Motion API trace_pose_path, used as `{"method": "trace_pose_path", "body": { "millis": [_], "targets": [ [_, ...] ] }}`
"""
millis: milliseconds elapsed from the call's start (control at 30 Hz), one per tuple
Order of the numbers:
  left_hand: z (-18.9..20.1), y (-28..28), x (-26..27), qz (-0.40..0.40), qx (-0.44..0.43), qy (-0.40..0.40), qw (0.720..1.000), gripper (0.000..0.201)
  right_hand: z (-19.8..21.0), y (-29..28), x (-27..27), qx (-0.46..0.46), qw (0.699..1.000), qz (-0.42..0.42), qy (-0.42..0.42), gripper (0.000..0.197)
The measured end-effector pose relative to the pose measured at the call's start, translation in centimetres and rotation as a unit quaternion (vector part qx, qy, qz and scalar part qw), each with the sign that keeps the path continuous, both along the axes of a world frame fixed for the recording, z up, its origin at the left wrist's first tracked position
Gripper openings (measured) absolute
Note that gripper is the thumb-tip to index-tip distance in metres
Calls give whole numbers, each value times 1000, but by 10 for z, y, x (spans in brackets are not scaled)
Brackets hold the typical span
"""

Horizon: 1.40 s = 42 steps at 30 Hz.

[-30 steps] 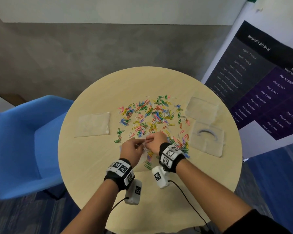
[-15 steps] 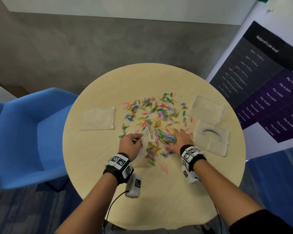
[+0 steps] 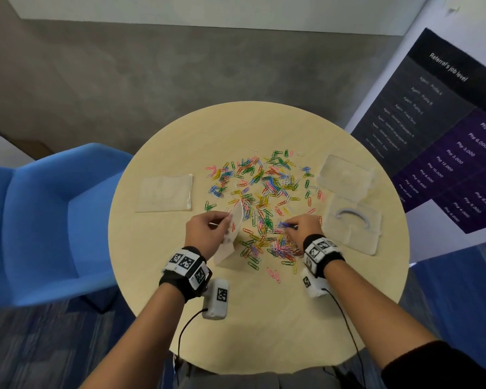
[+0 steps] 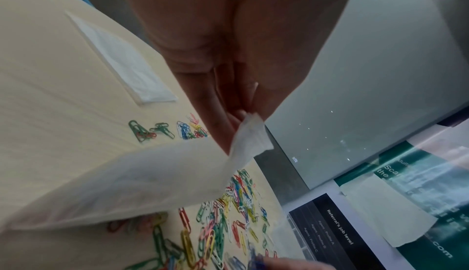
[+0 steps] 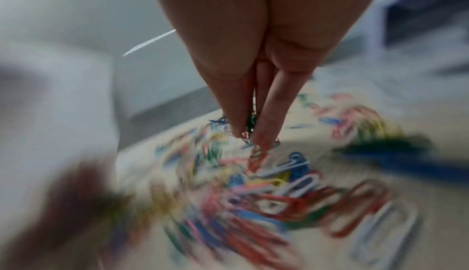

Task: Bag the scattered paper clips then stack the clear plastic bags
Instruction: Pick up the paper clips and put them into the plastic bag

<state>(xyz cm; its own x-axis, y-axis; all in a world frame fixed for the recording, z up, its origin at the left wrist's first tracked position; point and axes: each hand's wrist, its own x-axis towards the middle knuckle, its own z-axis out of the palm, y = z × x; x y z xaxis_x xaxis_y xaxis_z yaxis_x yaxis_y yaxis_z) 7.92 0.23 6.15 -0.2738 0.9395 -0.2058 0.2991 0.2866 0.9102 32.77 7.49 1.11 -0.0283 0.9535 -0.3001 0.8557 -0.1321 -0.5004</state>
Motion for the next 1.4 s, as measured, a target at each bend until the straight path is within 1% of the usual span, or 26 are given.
{"method": "trace_pose_path", "body": {
  "millis": [33,67,100,167,200,233,267,300,367,433,533,567,633,667,700,767,900,933,1033,1100,1133,1167,1233,1300,1333,1400],
  "targets": [
    [-1,0,1,2,-5,-4,1000,13,3,-2,6,-10,996,-55,70,22],
    [-4,0,2,3,-10,-7,1000,13,5,-5,12,-34,980,-114,158,24],
    [-6,0,4,0,-15,-10,1000,13,8,-7,15,-69,947,-171,265,28],
    [-10,1,11,-14,-23,-12,1000,10,18,-11,18,-129,834,-251,474,35],
    [-10,1,16,-24,-24,-11,999,9,25,-12,17,-145,783,-269,542,33],
    [-11,2,22,-35,-25,-7,999,9,32,-14,16,-159,745,-273,588,30],
    [-11,3,28,-45,-27,-1,999,11,39,-16,13,-171,719,-265,619,26],
    [-11,5,34,-53,-29,2,998,13,46,-18,8,-182,701,-250,642,24],
    [-11,7,43,-64,-34,13,997,17,54,-24,-5,-196,693,-214,660,22],
    [-11,8,50,-75,-32,39,996,19,55,-29,-21,-201,718,-181,641,19],
    [-12,7,53,-78,-25,57,995,16,45,-30,-39,-184,807,-153,540,30],
    [-12,6,53,-73,-28,53,996,17,43,-30,-43,-174,842,-145,490,33],
    [-12,6,53,-70,-31,47,996,18,41,-30,-49,-142,921,-82,353,33],
    [-12,6,53,-74,-28,51,996,18,44,-31,-52,-129,951,-35,278,34],
    [-12,5,52,-77,-27,56,995,19,47,-31,-55,-121,969,5,214,35],
    [-13,3,51,-77,-26,56,995,20,52,-30,-60,-111,981,50,153,36],
    [-12,1,49,-79,-28,66,994,21,59,-25,-69,-70,991,63,93,22],
    [-12,0,49,-81,-26,67,994,21,59,-25,-69,-61,991,64,98,19],
    [-11,0,45,-73,-22,73,994,21,63,-24,-55,-33,982,20,183,14],
    [-11,1,41,-58,-24,75,995,20,59,-20,-32,0,986,-22,165,13],
    [-11,1,39,-52,-24,78,995,20,54,-17,-17,2,994,-22,108,18],
    [-11,1,37,-47,-23,82,995,19,47,-15,-2,-16,1000,-6,22,34],
    [-11,1,35,-42,-22,82,996,19,32,-18,23,-97,985,34,-139,79],
    [-11,1,34,-33,-24,63,997,19,14,-28,37,-144,973,36,-177,108],
    [-12,0,34,-30,-26,57,998,18,6,-33,37,-141,974,36,-175,114],
    [-11,-1,34,-32,-28,56,998,17,-4,-42,29,-106,978,56,-172,108]
  ]
}}
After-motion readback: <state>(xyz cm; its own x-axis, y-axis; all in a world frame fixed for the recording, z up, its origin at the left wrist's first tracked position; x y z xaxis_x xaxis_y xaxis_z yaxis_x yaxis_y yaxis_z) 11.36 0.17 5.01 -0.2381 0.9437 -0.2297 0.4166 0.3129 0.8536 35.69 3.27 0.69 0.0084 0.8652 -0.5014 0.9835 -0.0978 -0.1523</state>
